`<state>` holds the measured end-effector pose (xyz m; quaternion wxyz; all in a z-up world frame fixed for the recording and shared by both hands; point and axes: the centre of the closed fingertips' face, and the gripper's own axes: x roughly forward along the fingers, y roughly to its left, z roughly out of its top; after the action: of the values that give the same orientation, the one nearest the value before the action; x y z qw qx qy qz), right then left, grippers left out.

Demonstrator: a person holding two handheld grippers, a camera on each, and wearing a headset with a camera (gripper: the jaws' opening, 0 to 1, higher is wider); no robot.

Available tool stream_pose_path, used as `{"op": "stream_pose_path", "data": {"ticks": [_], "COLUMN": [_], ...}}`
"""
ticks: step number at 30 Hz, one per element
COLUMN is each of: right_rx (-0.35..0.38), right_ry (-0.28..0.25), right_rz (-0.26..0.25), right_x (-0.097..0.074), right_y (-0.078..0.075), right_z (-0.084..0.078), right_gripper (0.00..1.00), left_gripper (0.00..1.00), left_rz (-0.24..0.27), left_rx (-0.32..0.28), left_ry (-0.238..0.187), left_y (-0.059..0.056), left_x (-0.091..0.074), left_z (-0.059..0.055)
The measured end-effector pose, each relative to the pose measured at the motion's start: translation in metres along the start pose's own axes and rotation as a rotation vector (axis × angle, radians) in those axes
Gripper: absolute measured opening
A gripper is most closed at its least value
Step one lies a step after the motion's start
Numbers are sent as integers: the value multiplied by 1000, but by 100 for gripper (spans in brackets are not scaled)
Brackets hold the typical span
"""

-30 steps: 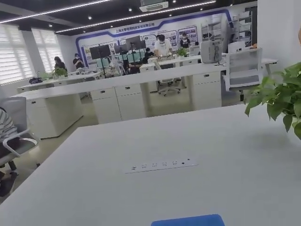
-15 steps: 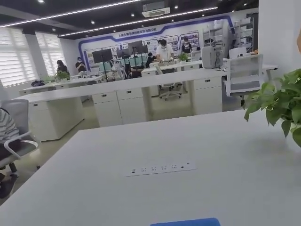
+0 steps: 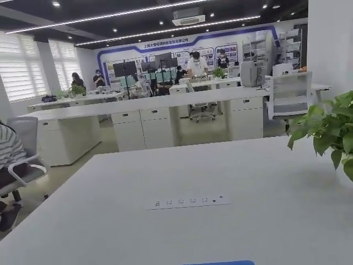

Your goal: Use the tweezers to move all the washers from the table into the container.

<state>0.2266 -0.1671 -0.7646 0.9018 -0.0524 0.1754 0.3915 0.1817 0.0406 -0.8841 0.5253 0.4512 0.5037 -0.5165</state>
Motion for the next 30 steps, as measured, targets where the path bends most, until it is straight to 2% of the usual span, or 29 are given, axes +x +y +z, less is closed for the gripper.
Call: {"op": "stream_pose_path", "data": {"ticks": [4, 6, 8, 11, 12, 16, 19, 21, 23, 24, 26, 28, 29, 30], "right_rx": [-10, -8, 5, 11, 11, -15, -18, -8, 3, 9, 14, 17, 16, 15], "right_ry": [15, 10, 0, -16, -17, -29, -54, -66, -76, -79, -82, -79, -77, -74], "right_rz": [-22, -39, -50, -76, -84, -129, -156, -168, -174, -174, -175, -175, -174, -173], "right_x": [-2, -4, -5, -7, -8, -11, -14, -15, -16, -16, -16, -16, -16, -15], "right_y": [-4, -7, -10, -15, -16, -22, -27, -30, -32, -32, -34, -34, -34, -34], "right_z": [-2, -1, 0, 3, 3, 7, 12, 13, 14, 15, 14, 13, 13, 13], "right_gripper": [52, 51, 51, 52, 52, 57, 60, 62, 64, 65, 66, 66, 67, 67], "left_gripper": [7, 10, 12, 18, 20, 33, 43, 51, 55, 58, 59, 61, 61, 62], "left_rz": [-27, -23, -5, 29, 32, 92, 171, 223, 269, 314, 342, 412, 424, 469], "left_rx": [-44, -43, -63, -151, -172, -294, -404, -466, -544, -591, -673, -765, -778, -816], "left_ry": [4, 6, -12, -114, -132, -241, -371, -437, -511, -570, -640, -771, -800, -839], "left_y": [-5, -7, -9, -11, -12, -8, -1, 5, 10, 15, 19, 28, 29, 32], "left_x": [-1, -1, -5, -11, -12, -25, -39, -46, -53, -59, -66, -81, -85, -92], "left_z": [-1, -2, -2, 3, 3, -5, -11, -15, -20, -23, -27, -30, -31, -35]}}
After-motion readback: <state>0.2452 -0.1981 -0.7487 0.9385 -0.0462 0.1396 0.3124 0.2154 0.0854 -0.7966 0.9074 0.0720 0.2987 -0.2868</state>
